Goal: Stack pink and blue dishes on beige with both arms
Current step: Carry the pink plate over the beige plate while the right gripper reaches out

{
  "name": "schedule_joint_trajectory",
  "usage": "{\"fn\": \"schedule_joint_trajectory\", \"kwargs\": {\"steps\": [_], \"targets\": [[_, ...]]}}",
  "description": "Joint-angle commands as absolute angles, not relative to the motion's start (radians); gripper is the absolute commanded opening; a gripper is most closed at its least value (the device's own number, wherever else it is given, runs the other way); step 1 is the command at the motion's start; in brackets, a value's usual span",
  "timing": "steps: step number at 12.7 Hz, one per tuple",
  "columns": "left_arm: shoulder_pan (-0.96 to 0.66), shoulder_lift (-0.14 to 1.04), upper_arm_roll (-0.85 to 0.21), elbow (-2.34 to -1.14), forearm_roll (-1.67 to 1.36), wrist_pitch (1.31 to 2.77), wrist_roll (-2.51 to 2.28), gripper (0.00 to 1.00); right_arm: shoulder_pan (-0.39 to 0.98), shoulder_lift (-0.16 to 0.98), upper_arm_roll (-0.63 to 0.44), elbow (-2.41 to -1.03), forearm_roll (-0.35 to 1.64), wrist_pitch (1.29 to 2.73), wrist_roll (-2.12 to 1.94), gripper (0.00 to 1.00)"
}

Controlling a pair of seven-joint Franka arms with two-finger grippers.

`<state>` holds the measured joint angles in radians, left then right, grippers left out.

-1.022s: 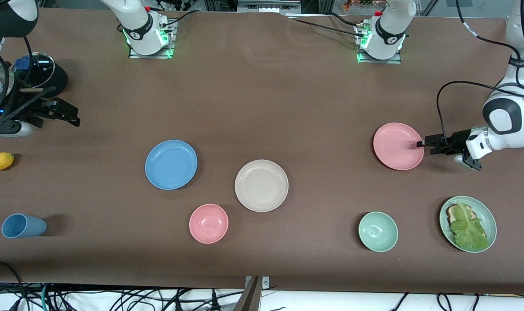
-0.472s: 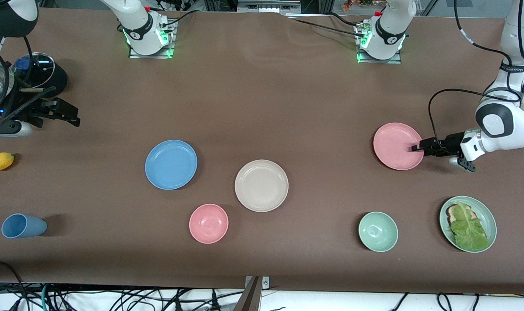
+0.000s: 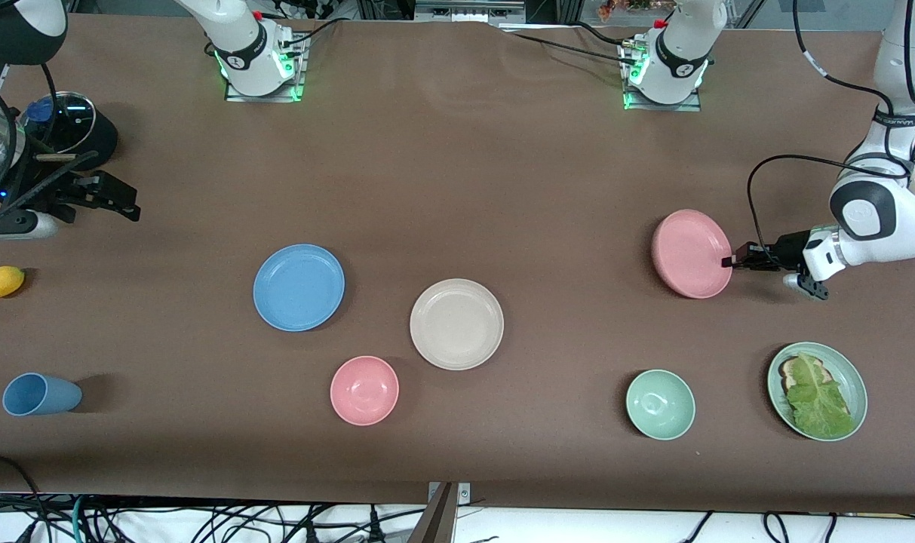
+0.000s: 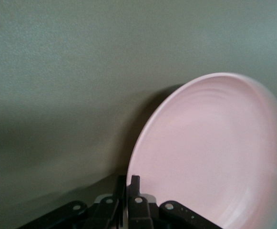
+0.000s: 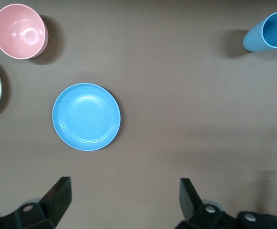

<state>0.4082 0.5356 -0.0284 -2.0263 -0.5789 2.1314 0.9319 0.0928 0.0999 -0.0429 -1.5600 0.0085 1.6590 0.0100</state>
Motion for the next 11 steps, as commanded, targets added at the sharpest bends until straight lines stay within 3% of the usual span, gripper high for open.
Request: {"fn": "schedule_joint_trajectory", "kwargs": {"steps": [1, 6, 8, 11], "targets": [[0.404, 0.515, -0.032, -1.987, -0.601, 2.065, 0.928, 0.00, 0.091, 0.094, -0.041, -1.565, 0.018, 1.675, 0.020, 1.00], [0.299, 0.492, -0.161, -1.859, -0.597, 2.020, 0.584, 0.00, 0.091, 0.097, -0.041, -1.565, 0.021, 1.677, 0.018, 1.00], [0.182, 0.500, -0.167, -1.794, -0.597, 2.032, 0.427, 0.00, 0.091, 0.098, -0.041, -1.565, 0.018, 1.672, 0.011, 1.00], [-0.004, 0.521, -0.166, -1.758, -0.595, 2.170, 0.229, 0.00, 0.094, 0.162, -0.040, -1.563, 0.014, 1.703, 0.009, 1.00]]}}
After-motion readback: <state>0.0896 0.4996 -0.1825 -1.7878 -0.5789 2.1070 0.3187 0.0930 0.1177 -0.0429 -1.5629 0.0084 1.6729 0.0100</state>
